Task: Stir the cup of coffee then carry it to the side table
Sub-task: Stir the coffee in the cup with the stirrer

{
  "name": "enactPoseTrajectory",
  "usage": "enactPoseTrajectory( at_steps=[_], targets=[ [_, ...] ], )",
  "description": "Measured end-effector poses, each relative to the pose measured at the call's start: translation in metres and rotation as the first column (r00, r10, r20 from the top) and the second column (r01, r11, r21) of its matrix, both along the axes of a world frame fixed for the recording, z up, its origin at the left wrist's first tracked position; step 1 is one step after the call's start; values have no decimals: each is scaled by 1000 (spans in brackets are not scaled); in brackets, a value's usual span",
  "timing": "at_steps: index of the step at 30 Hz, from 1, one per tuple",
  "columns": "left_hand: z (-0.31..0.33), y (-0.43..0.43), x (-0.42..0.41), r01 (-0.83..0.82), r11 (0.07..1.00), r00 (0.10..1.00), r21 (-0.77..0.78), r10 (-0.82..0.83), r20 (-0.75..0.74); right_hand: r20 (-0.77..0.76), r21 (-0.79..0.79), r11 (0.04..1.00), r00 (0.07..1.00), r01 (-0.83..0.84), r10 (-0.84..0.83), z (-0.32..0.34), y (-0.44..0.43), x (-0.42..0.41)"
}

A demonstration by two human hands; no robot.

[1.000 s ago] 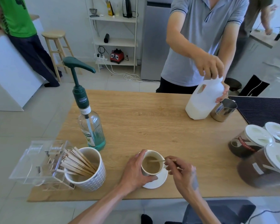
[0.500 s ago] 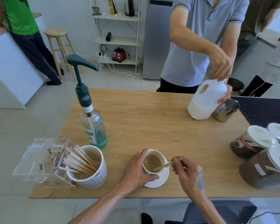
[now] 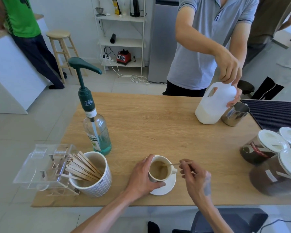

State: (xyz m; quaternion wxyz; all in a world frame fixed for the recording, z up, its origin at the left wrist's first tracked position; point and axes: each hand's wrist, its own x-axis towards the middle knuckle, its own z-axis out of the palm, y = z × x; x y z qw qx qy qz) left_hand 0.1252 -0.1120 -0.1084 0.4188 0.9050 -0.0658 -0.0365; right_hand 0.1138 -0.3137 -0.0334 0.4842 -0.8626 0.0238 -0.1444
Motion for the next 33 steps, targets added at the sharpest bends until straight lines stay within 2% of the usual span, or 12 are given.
enactPoseTrajectory(
  at_steps=[4, 9, 14, 19, 23, 28, 33],
  targets=[
    [1, 0, 0, 0, 1000, 1000, 0, 0, -1, -84, 102, 985, 985, -141, 150, 6, 6, -6],
    [1, 0, -1, -6, 1000, 1000, -1, 6, 1, -15, 13, 1000, 1000, 13, -13, -1, -8, 2],
    [0, 0, -1, -3, 1000, 1000, -2, 3, -11, -85, 109, 983, 984, -145, 154, 4, 6, -4],
    [4, 0, -2, -15, 1000, 1000, -10, 15, -3, -37, 56, 998, 999, 5, -3, -1, -5, 1],
    [3, -1, -2, -7, 1000, 1000, -9, 7, -5, -100, 129, 985, 987, -114, 127, 5, 6, -4],
    [4, -1, -3, -15, 1000, 1000, -1, 15, -7, -58, 82, 997, 998, -13, 18, 1, -3, 0],
    [5, 0, -3, -7, 1000, 1000, 0, 7, -17, -120, 173, 981, 987, -89, 110, 5, 4, -5]
  ],
)
